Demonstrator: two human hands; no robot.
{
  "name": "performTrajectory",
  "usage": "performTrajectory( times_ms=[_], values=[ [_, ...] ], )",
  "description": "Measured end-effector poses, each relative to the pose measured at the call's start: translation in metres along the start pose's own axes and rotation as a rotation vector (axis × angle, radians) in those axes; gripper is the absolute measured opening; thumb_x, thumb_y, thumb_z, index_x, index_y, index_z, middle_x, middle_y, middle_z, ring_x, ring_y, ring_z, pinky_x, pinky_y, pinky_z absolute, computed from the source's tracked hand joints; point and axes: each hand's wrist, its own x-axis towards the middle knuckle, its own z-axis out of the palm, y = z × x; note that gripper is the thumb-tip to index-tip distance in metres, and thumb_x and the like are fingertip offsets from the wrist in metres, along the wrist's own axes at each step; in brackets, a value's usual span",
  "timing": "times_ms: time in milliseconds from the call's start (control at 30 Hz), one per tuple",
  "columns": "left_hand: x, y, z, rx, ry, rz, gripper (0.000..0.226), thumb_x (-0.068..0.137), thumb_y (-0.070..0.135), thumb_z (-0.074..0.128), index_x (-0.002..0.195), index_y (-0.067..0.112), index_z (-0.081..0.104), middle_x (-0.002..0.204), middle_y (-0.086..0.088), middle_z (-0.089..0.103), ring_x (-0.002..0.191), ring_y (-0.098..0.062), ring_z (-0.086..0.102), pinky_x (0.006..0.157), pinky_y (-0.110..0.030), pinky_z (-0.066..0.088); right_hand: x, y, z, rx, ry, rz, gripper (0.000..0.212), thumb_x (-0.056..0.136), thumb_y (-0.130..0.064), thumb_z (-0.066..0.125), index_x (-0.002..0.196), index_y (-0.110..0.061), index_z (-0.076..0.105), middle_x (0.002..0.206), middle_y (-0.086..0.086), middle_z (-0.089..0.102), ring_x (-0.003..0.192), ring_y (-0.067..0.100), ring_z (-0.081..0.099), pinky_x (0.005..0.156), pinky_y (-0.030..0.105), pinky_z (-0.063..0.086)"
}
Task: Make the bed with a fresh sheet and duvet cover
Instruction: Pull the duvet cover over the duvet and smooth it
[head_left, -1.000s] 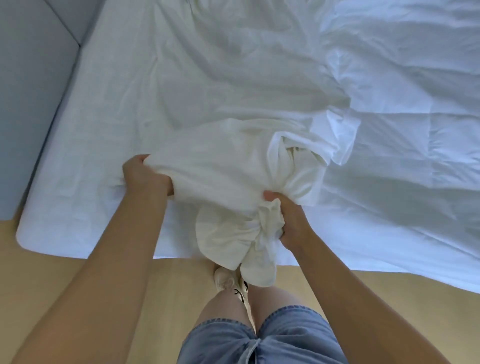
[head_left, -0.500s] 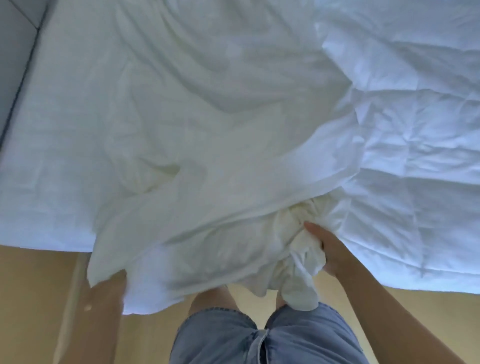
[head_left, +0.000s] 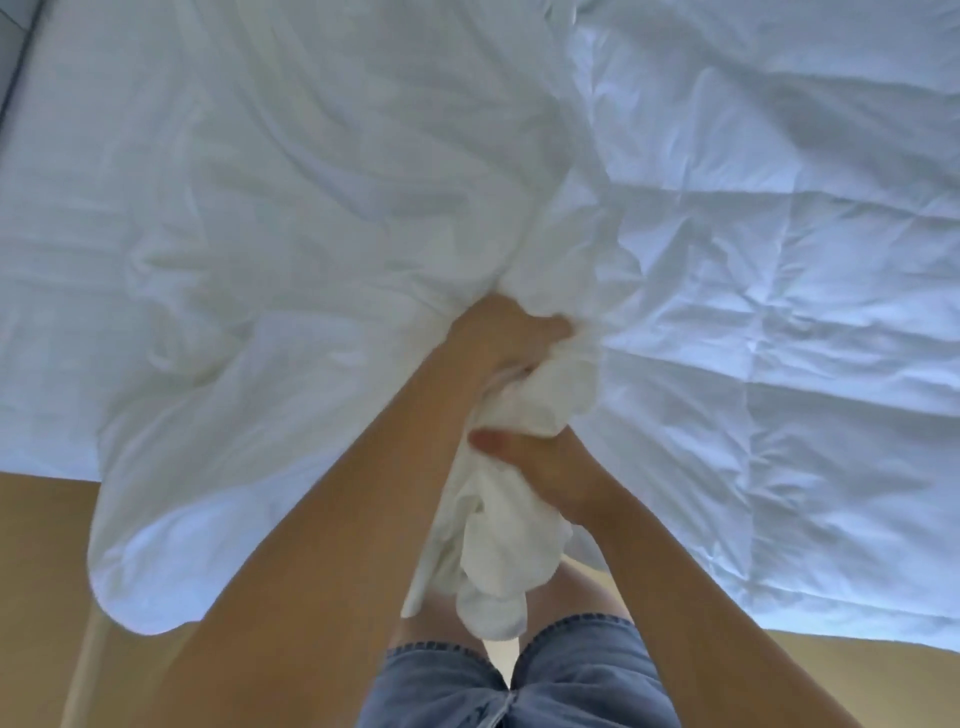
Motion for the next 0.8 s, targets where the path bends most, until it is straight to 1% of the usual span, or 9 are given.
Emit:
performTrajectory(
  times_ms=[100, 200, 300, 367, 467, 567, 633, 733, 800],
  values=[
    [-0.007, -0.004, -0.03, -0.156, 0.001, -0.03, 0.021, 0.084, 0.021, 0.062, 0.096, 0.005, 0.058, 0.089, -0.008, 0.06, 0.075, -0.02, 0.057, 0.063, -0.026, 0.046, -0.007, 0.012, 0.007, -0.254, 0.054, -0.066, 0.035, 0.077, -0.034, 0.076, 0.107, -0.029, 0.059, 0.101, -0.01, 0.067, 0.096, 0.012, 0.065, 0.077, 0.024, 0.054],
    [-0.024, -0.014, -0.054, -0.596, 0.048, -0.018, 0.015, 0.092, 0.016, 0.053, 0.079, 0.01, 0.057, 0.074, -0.003, 0.061, 0.064, -0.014, 0.056, 0.052, -0.018, 0.046, 0.003, 0.005, -0.005, 0.45, -0.092, -0.03, 0.072, 0.071, -0.051, 0.072, 0.132, -0.018, 0.051, 0.12, 0.002, 0.065, 0.106, 0.021, 0.064, 0.081, 0.029, 0.055],
    [-0.036, -0.025, -0.07, -0.989, -0.03, -0.03, 0.021, 0.097, 0.023, 0.047, 0.084, 0.015, 0.061, 0.067, 0.002, 0.069, 0.068, -0.011, 0.063, 0.06, -0.021, 0.051, 0.028, -0.036, -0.02, 0.909, -0.124, 0.058, 0.093, 0.062, -0.08, 0.059, 0.127, -0.013, 0.057, 0.118, 0.009, 0.062, 0.099, 0.028, 0.063, 0.08, 0.035, 0.054],
    [-0.036, -0.03, -0.072, -0.862, -0.096, -0.003, 0.018, 0.096, 0.019, 0.048, 0.096, 0.017, 0.065, 0.088, 0.001, 0.073, 0.088, -0.015, 0.066, 0.076, -0.027, 0.054, 0.053, -0.074, -0.025, 0.778, -0.014, -0.042, 0.071, 0.074, -0.074, 0.05, 0.116, -0.018, 0.063, 0.112, 0.004, 0.065, 0.098, 0.021, 0.065, 0.085, 0.031, 0.053],
    [-0.033, -0.03, -0.07, -0.489, -0.133, 0.022, 0.017, 0.096, 0.024, 0.046, 0.098, 0.028, 0.062, 0.101, 0.002, 0.068, 0.098, -0.018, 0.062, 0.088, -0.034, 0.05, 0.077, -0.124, -0.014, 0.479, 0.179, -0.151, 0.048, 0.082, -0.049, 0.063, 0.122, -0.023, 0.059, 0.11, -0.002, 0.068, 0.101, 0.012, 0.064, 0.093, 0.029, 0.047],
    [-0.029, -0.031, -0.079, -0.169, -0.178, 0.056, 0.016, 0.096, 0.035, 0.048, 0.096, 0.025, 0.061, 0.1, 0.002, 0.065, 0.092, -0.015, 0.06, 0.081, -0.03, 0.051, 0.084, -0.134, -0.011, 0.335, 0.205, -0.051, 0.034, 0.076, -0.021, 0.071, 0.108, -0.011, 0.065, 0.086, -0.001, 0.072, 0.082, 0.013, 0.066, 0.084, 0.03, 0.054],
    [-0.019, -0.031, -0.093, 0.035, -0.038, 0.084, 0.028, 0.087, 0.036, 0.059, 0.103, 0.014, 0.064, 0.103, -0.003, 0.065, 0.097, -0.022, 0.061, 0.084, -0.036, 0.051, 0.08, -0.137, -0.011, 0.211, 0.229, -0.009, 0.023, 0.077, -0.004, 0.068, 0.1, -0.004, 0.066, 0.083, 0.007, 0.072, 0.078, 0.02, 0.068, 0.066, 0.029, 0.057],
    [-0.006, -0.014, -0.12, -0.148, 0.307, 0.11, 0.05, 0.068, 0.04, 0.053, 0.107, 0.008, 0.061, 0.103, -0.007, 0.063, 0.098, -0.028, 0.059, 0.076, -0.033, 0.046, 0.068, -0.144, -0.015, 0.074, 0.447, -0.106, 0.02, 0.076, 0.003, 0.063, 0.093, -0.007, 0.066, 0.079, 0.005, 0.067, 0.067, 0.017, 0.065, 0.045, 0.017, 0.047],
    [0.008, 0.012, -0.122, -0.378, 0.241, 0.112, 0.051, 0.083, 0.042, 0.051, 0.12, 0.007, 0.054, 0.117, -0.009, 0.059, 0.108, -0.028, 0.056, 0.082, -0.033, 0.042, 0.063, -0.145, -0.019, -0.002, 0.513, -0.157, 0.022, 0.075, 0.005, 0.06, 0.086, -0.013, 0.064, 0.077, 0.001, 0.065, 0.065, 0.013, 0.063, 0.042, 0.014, 0.045]
  ],
)
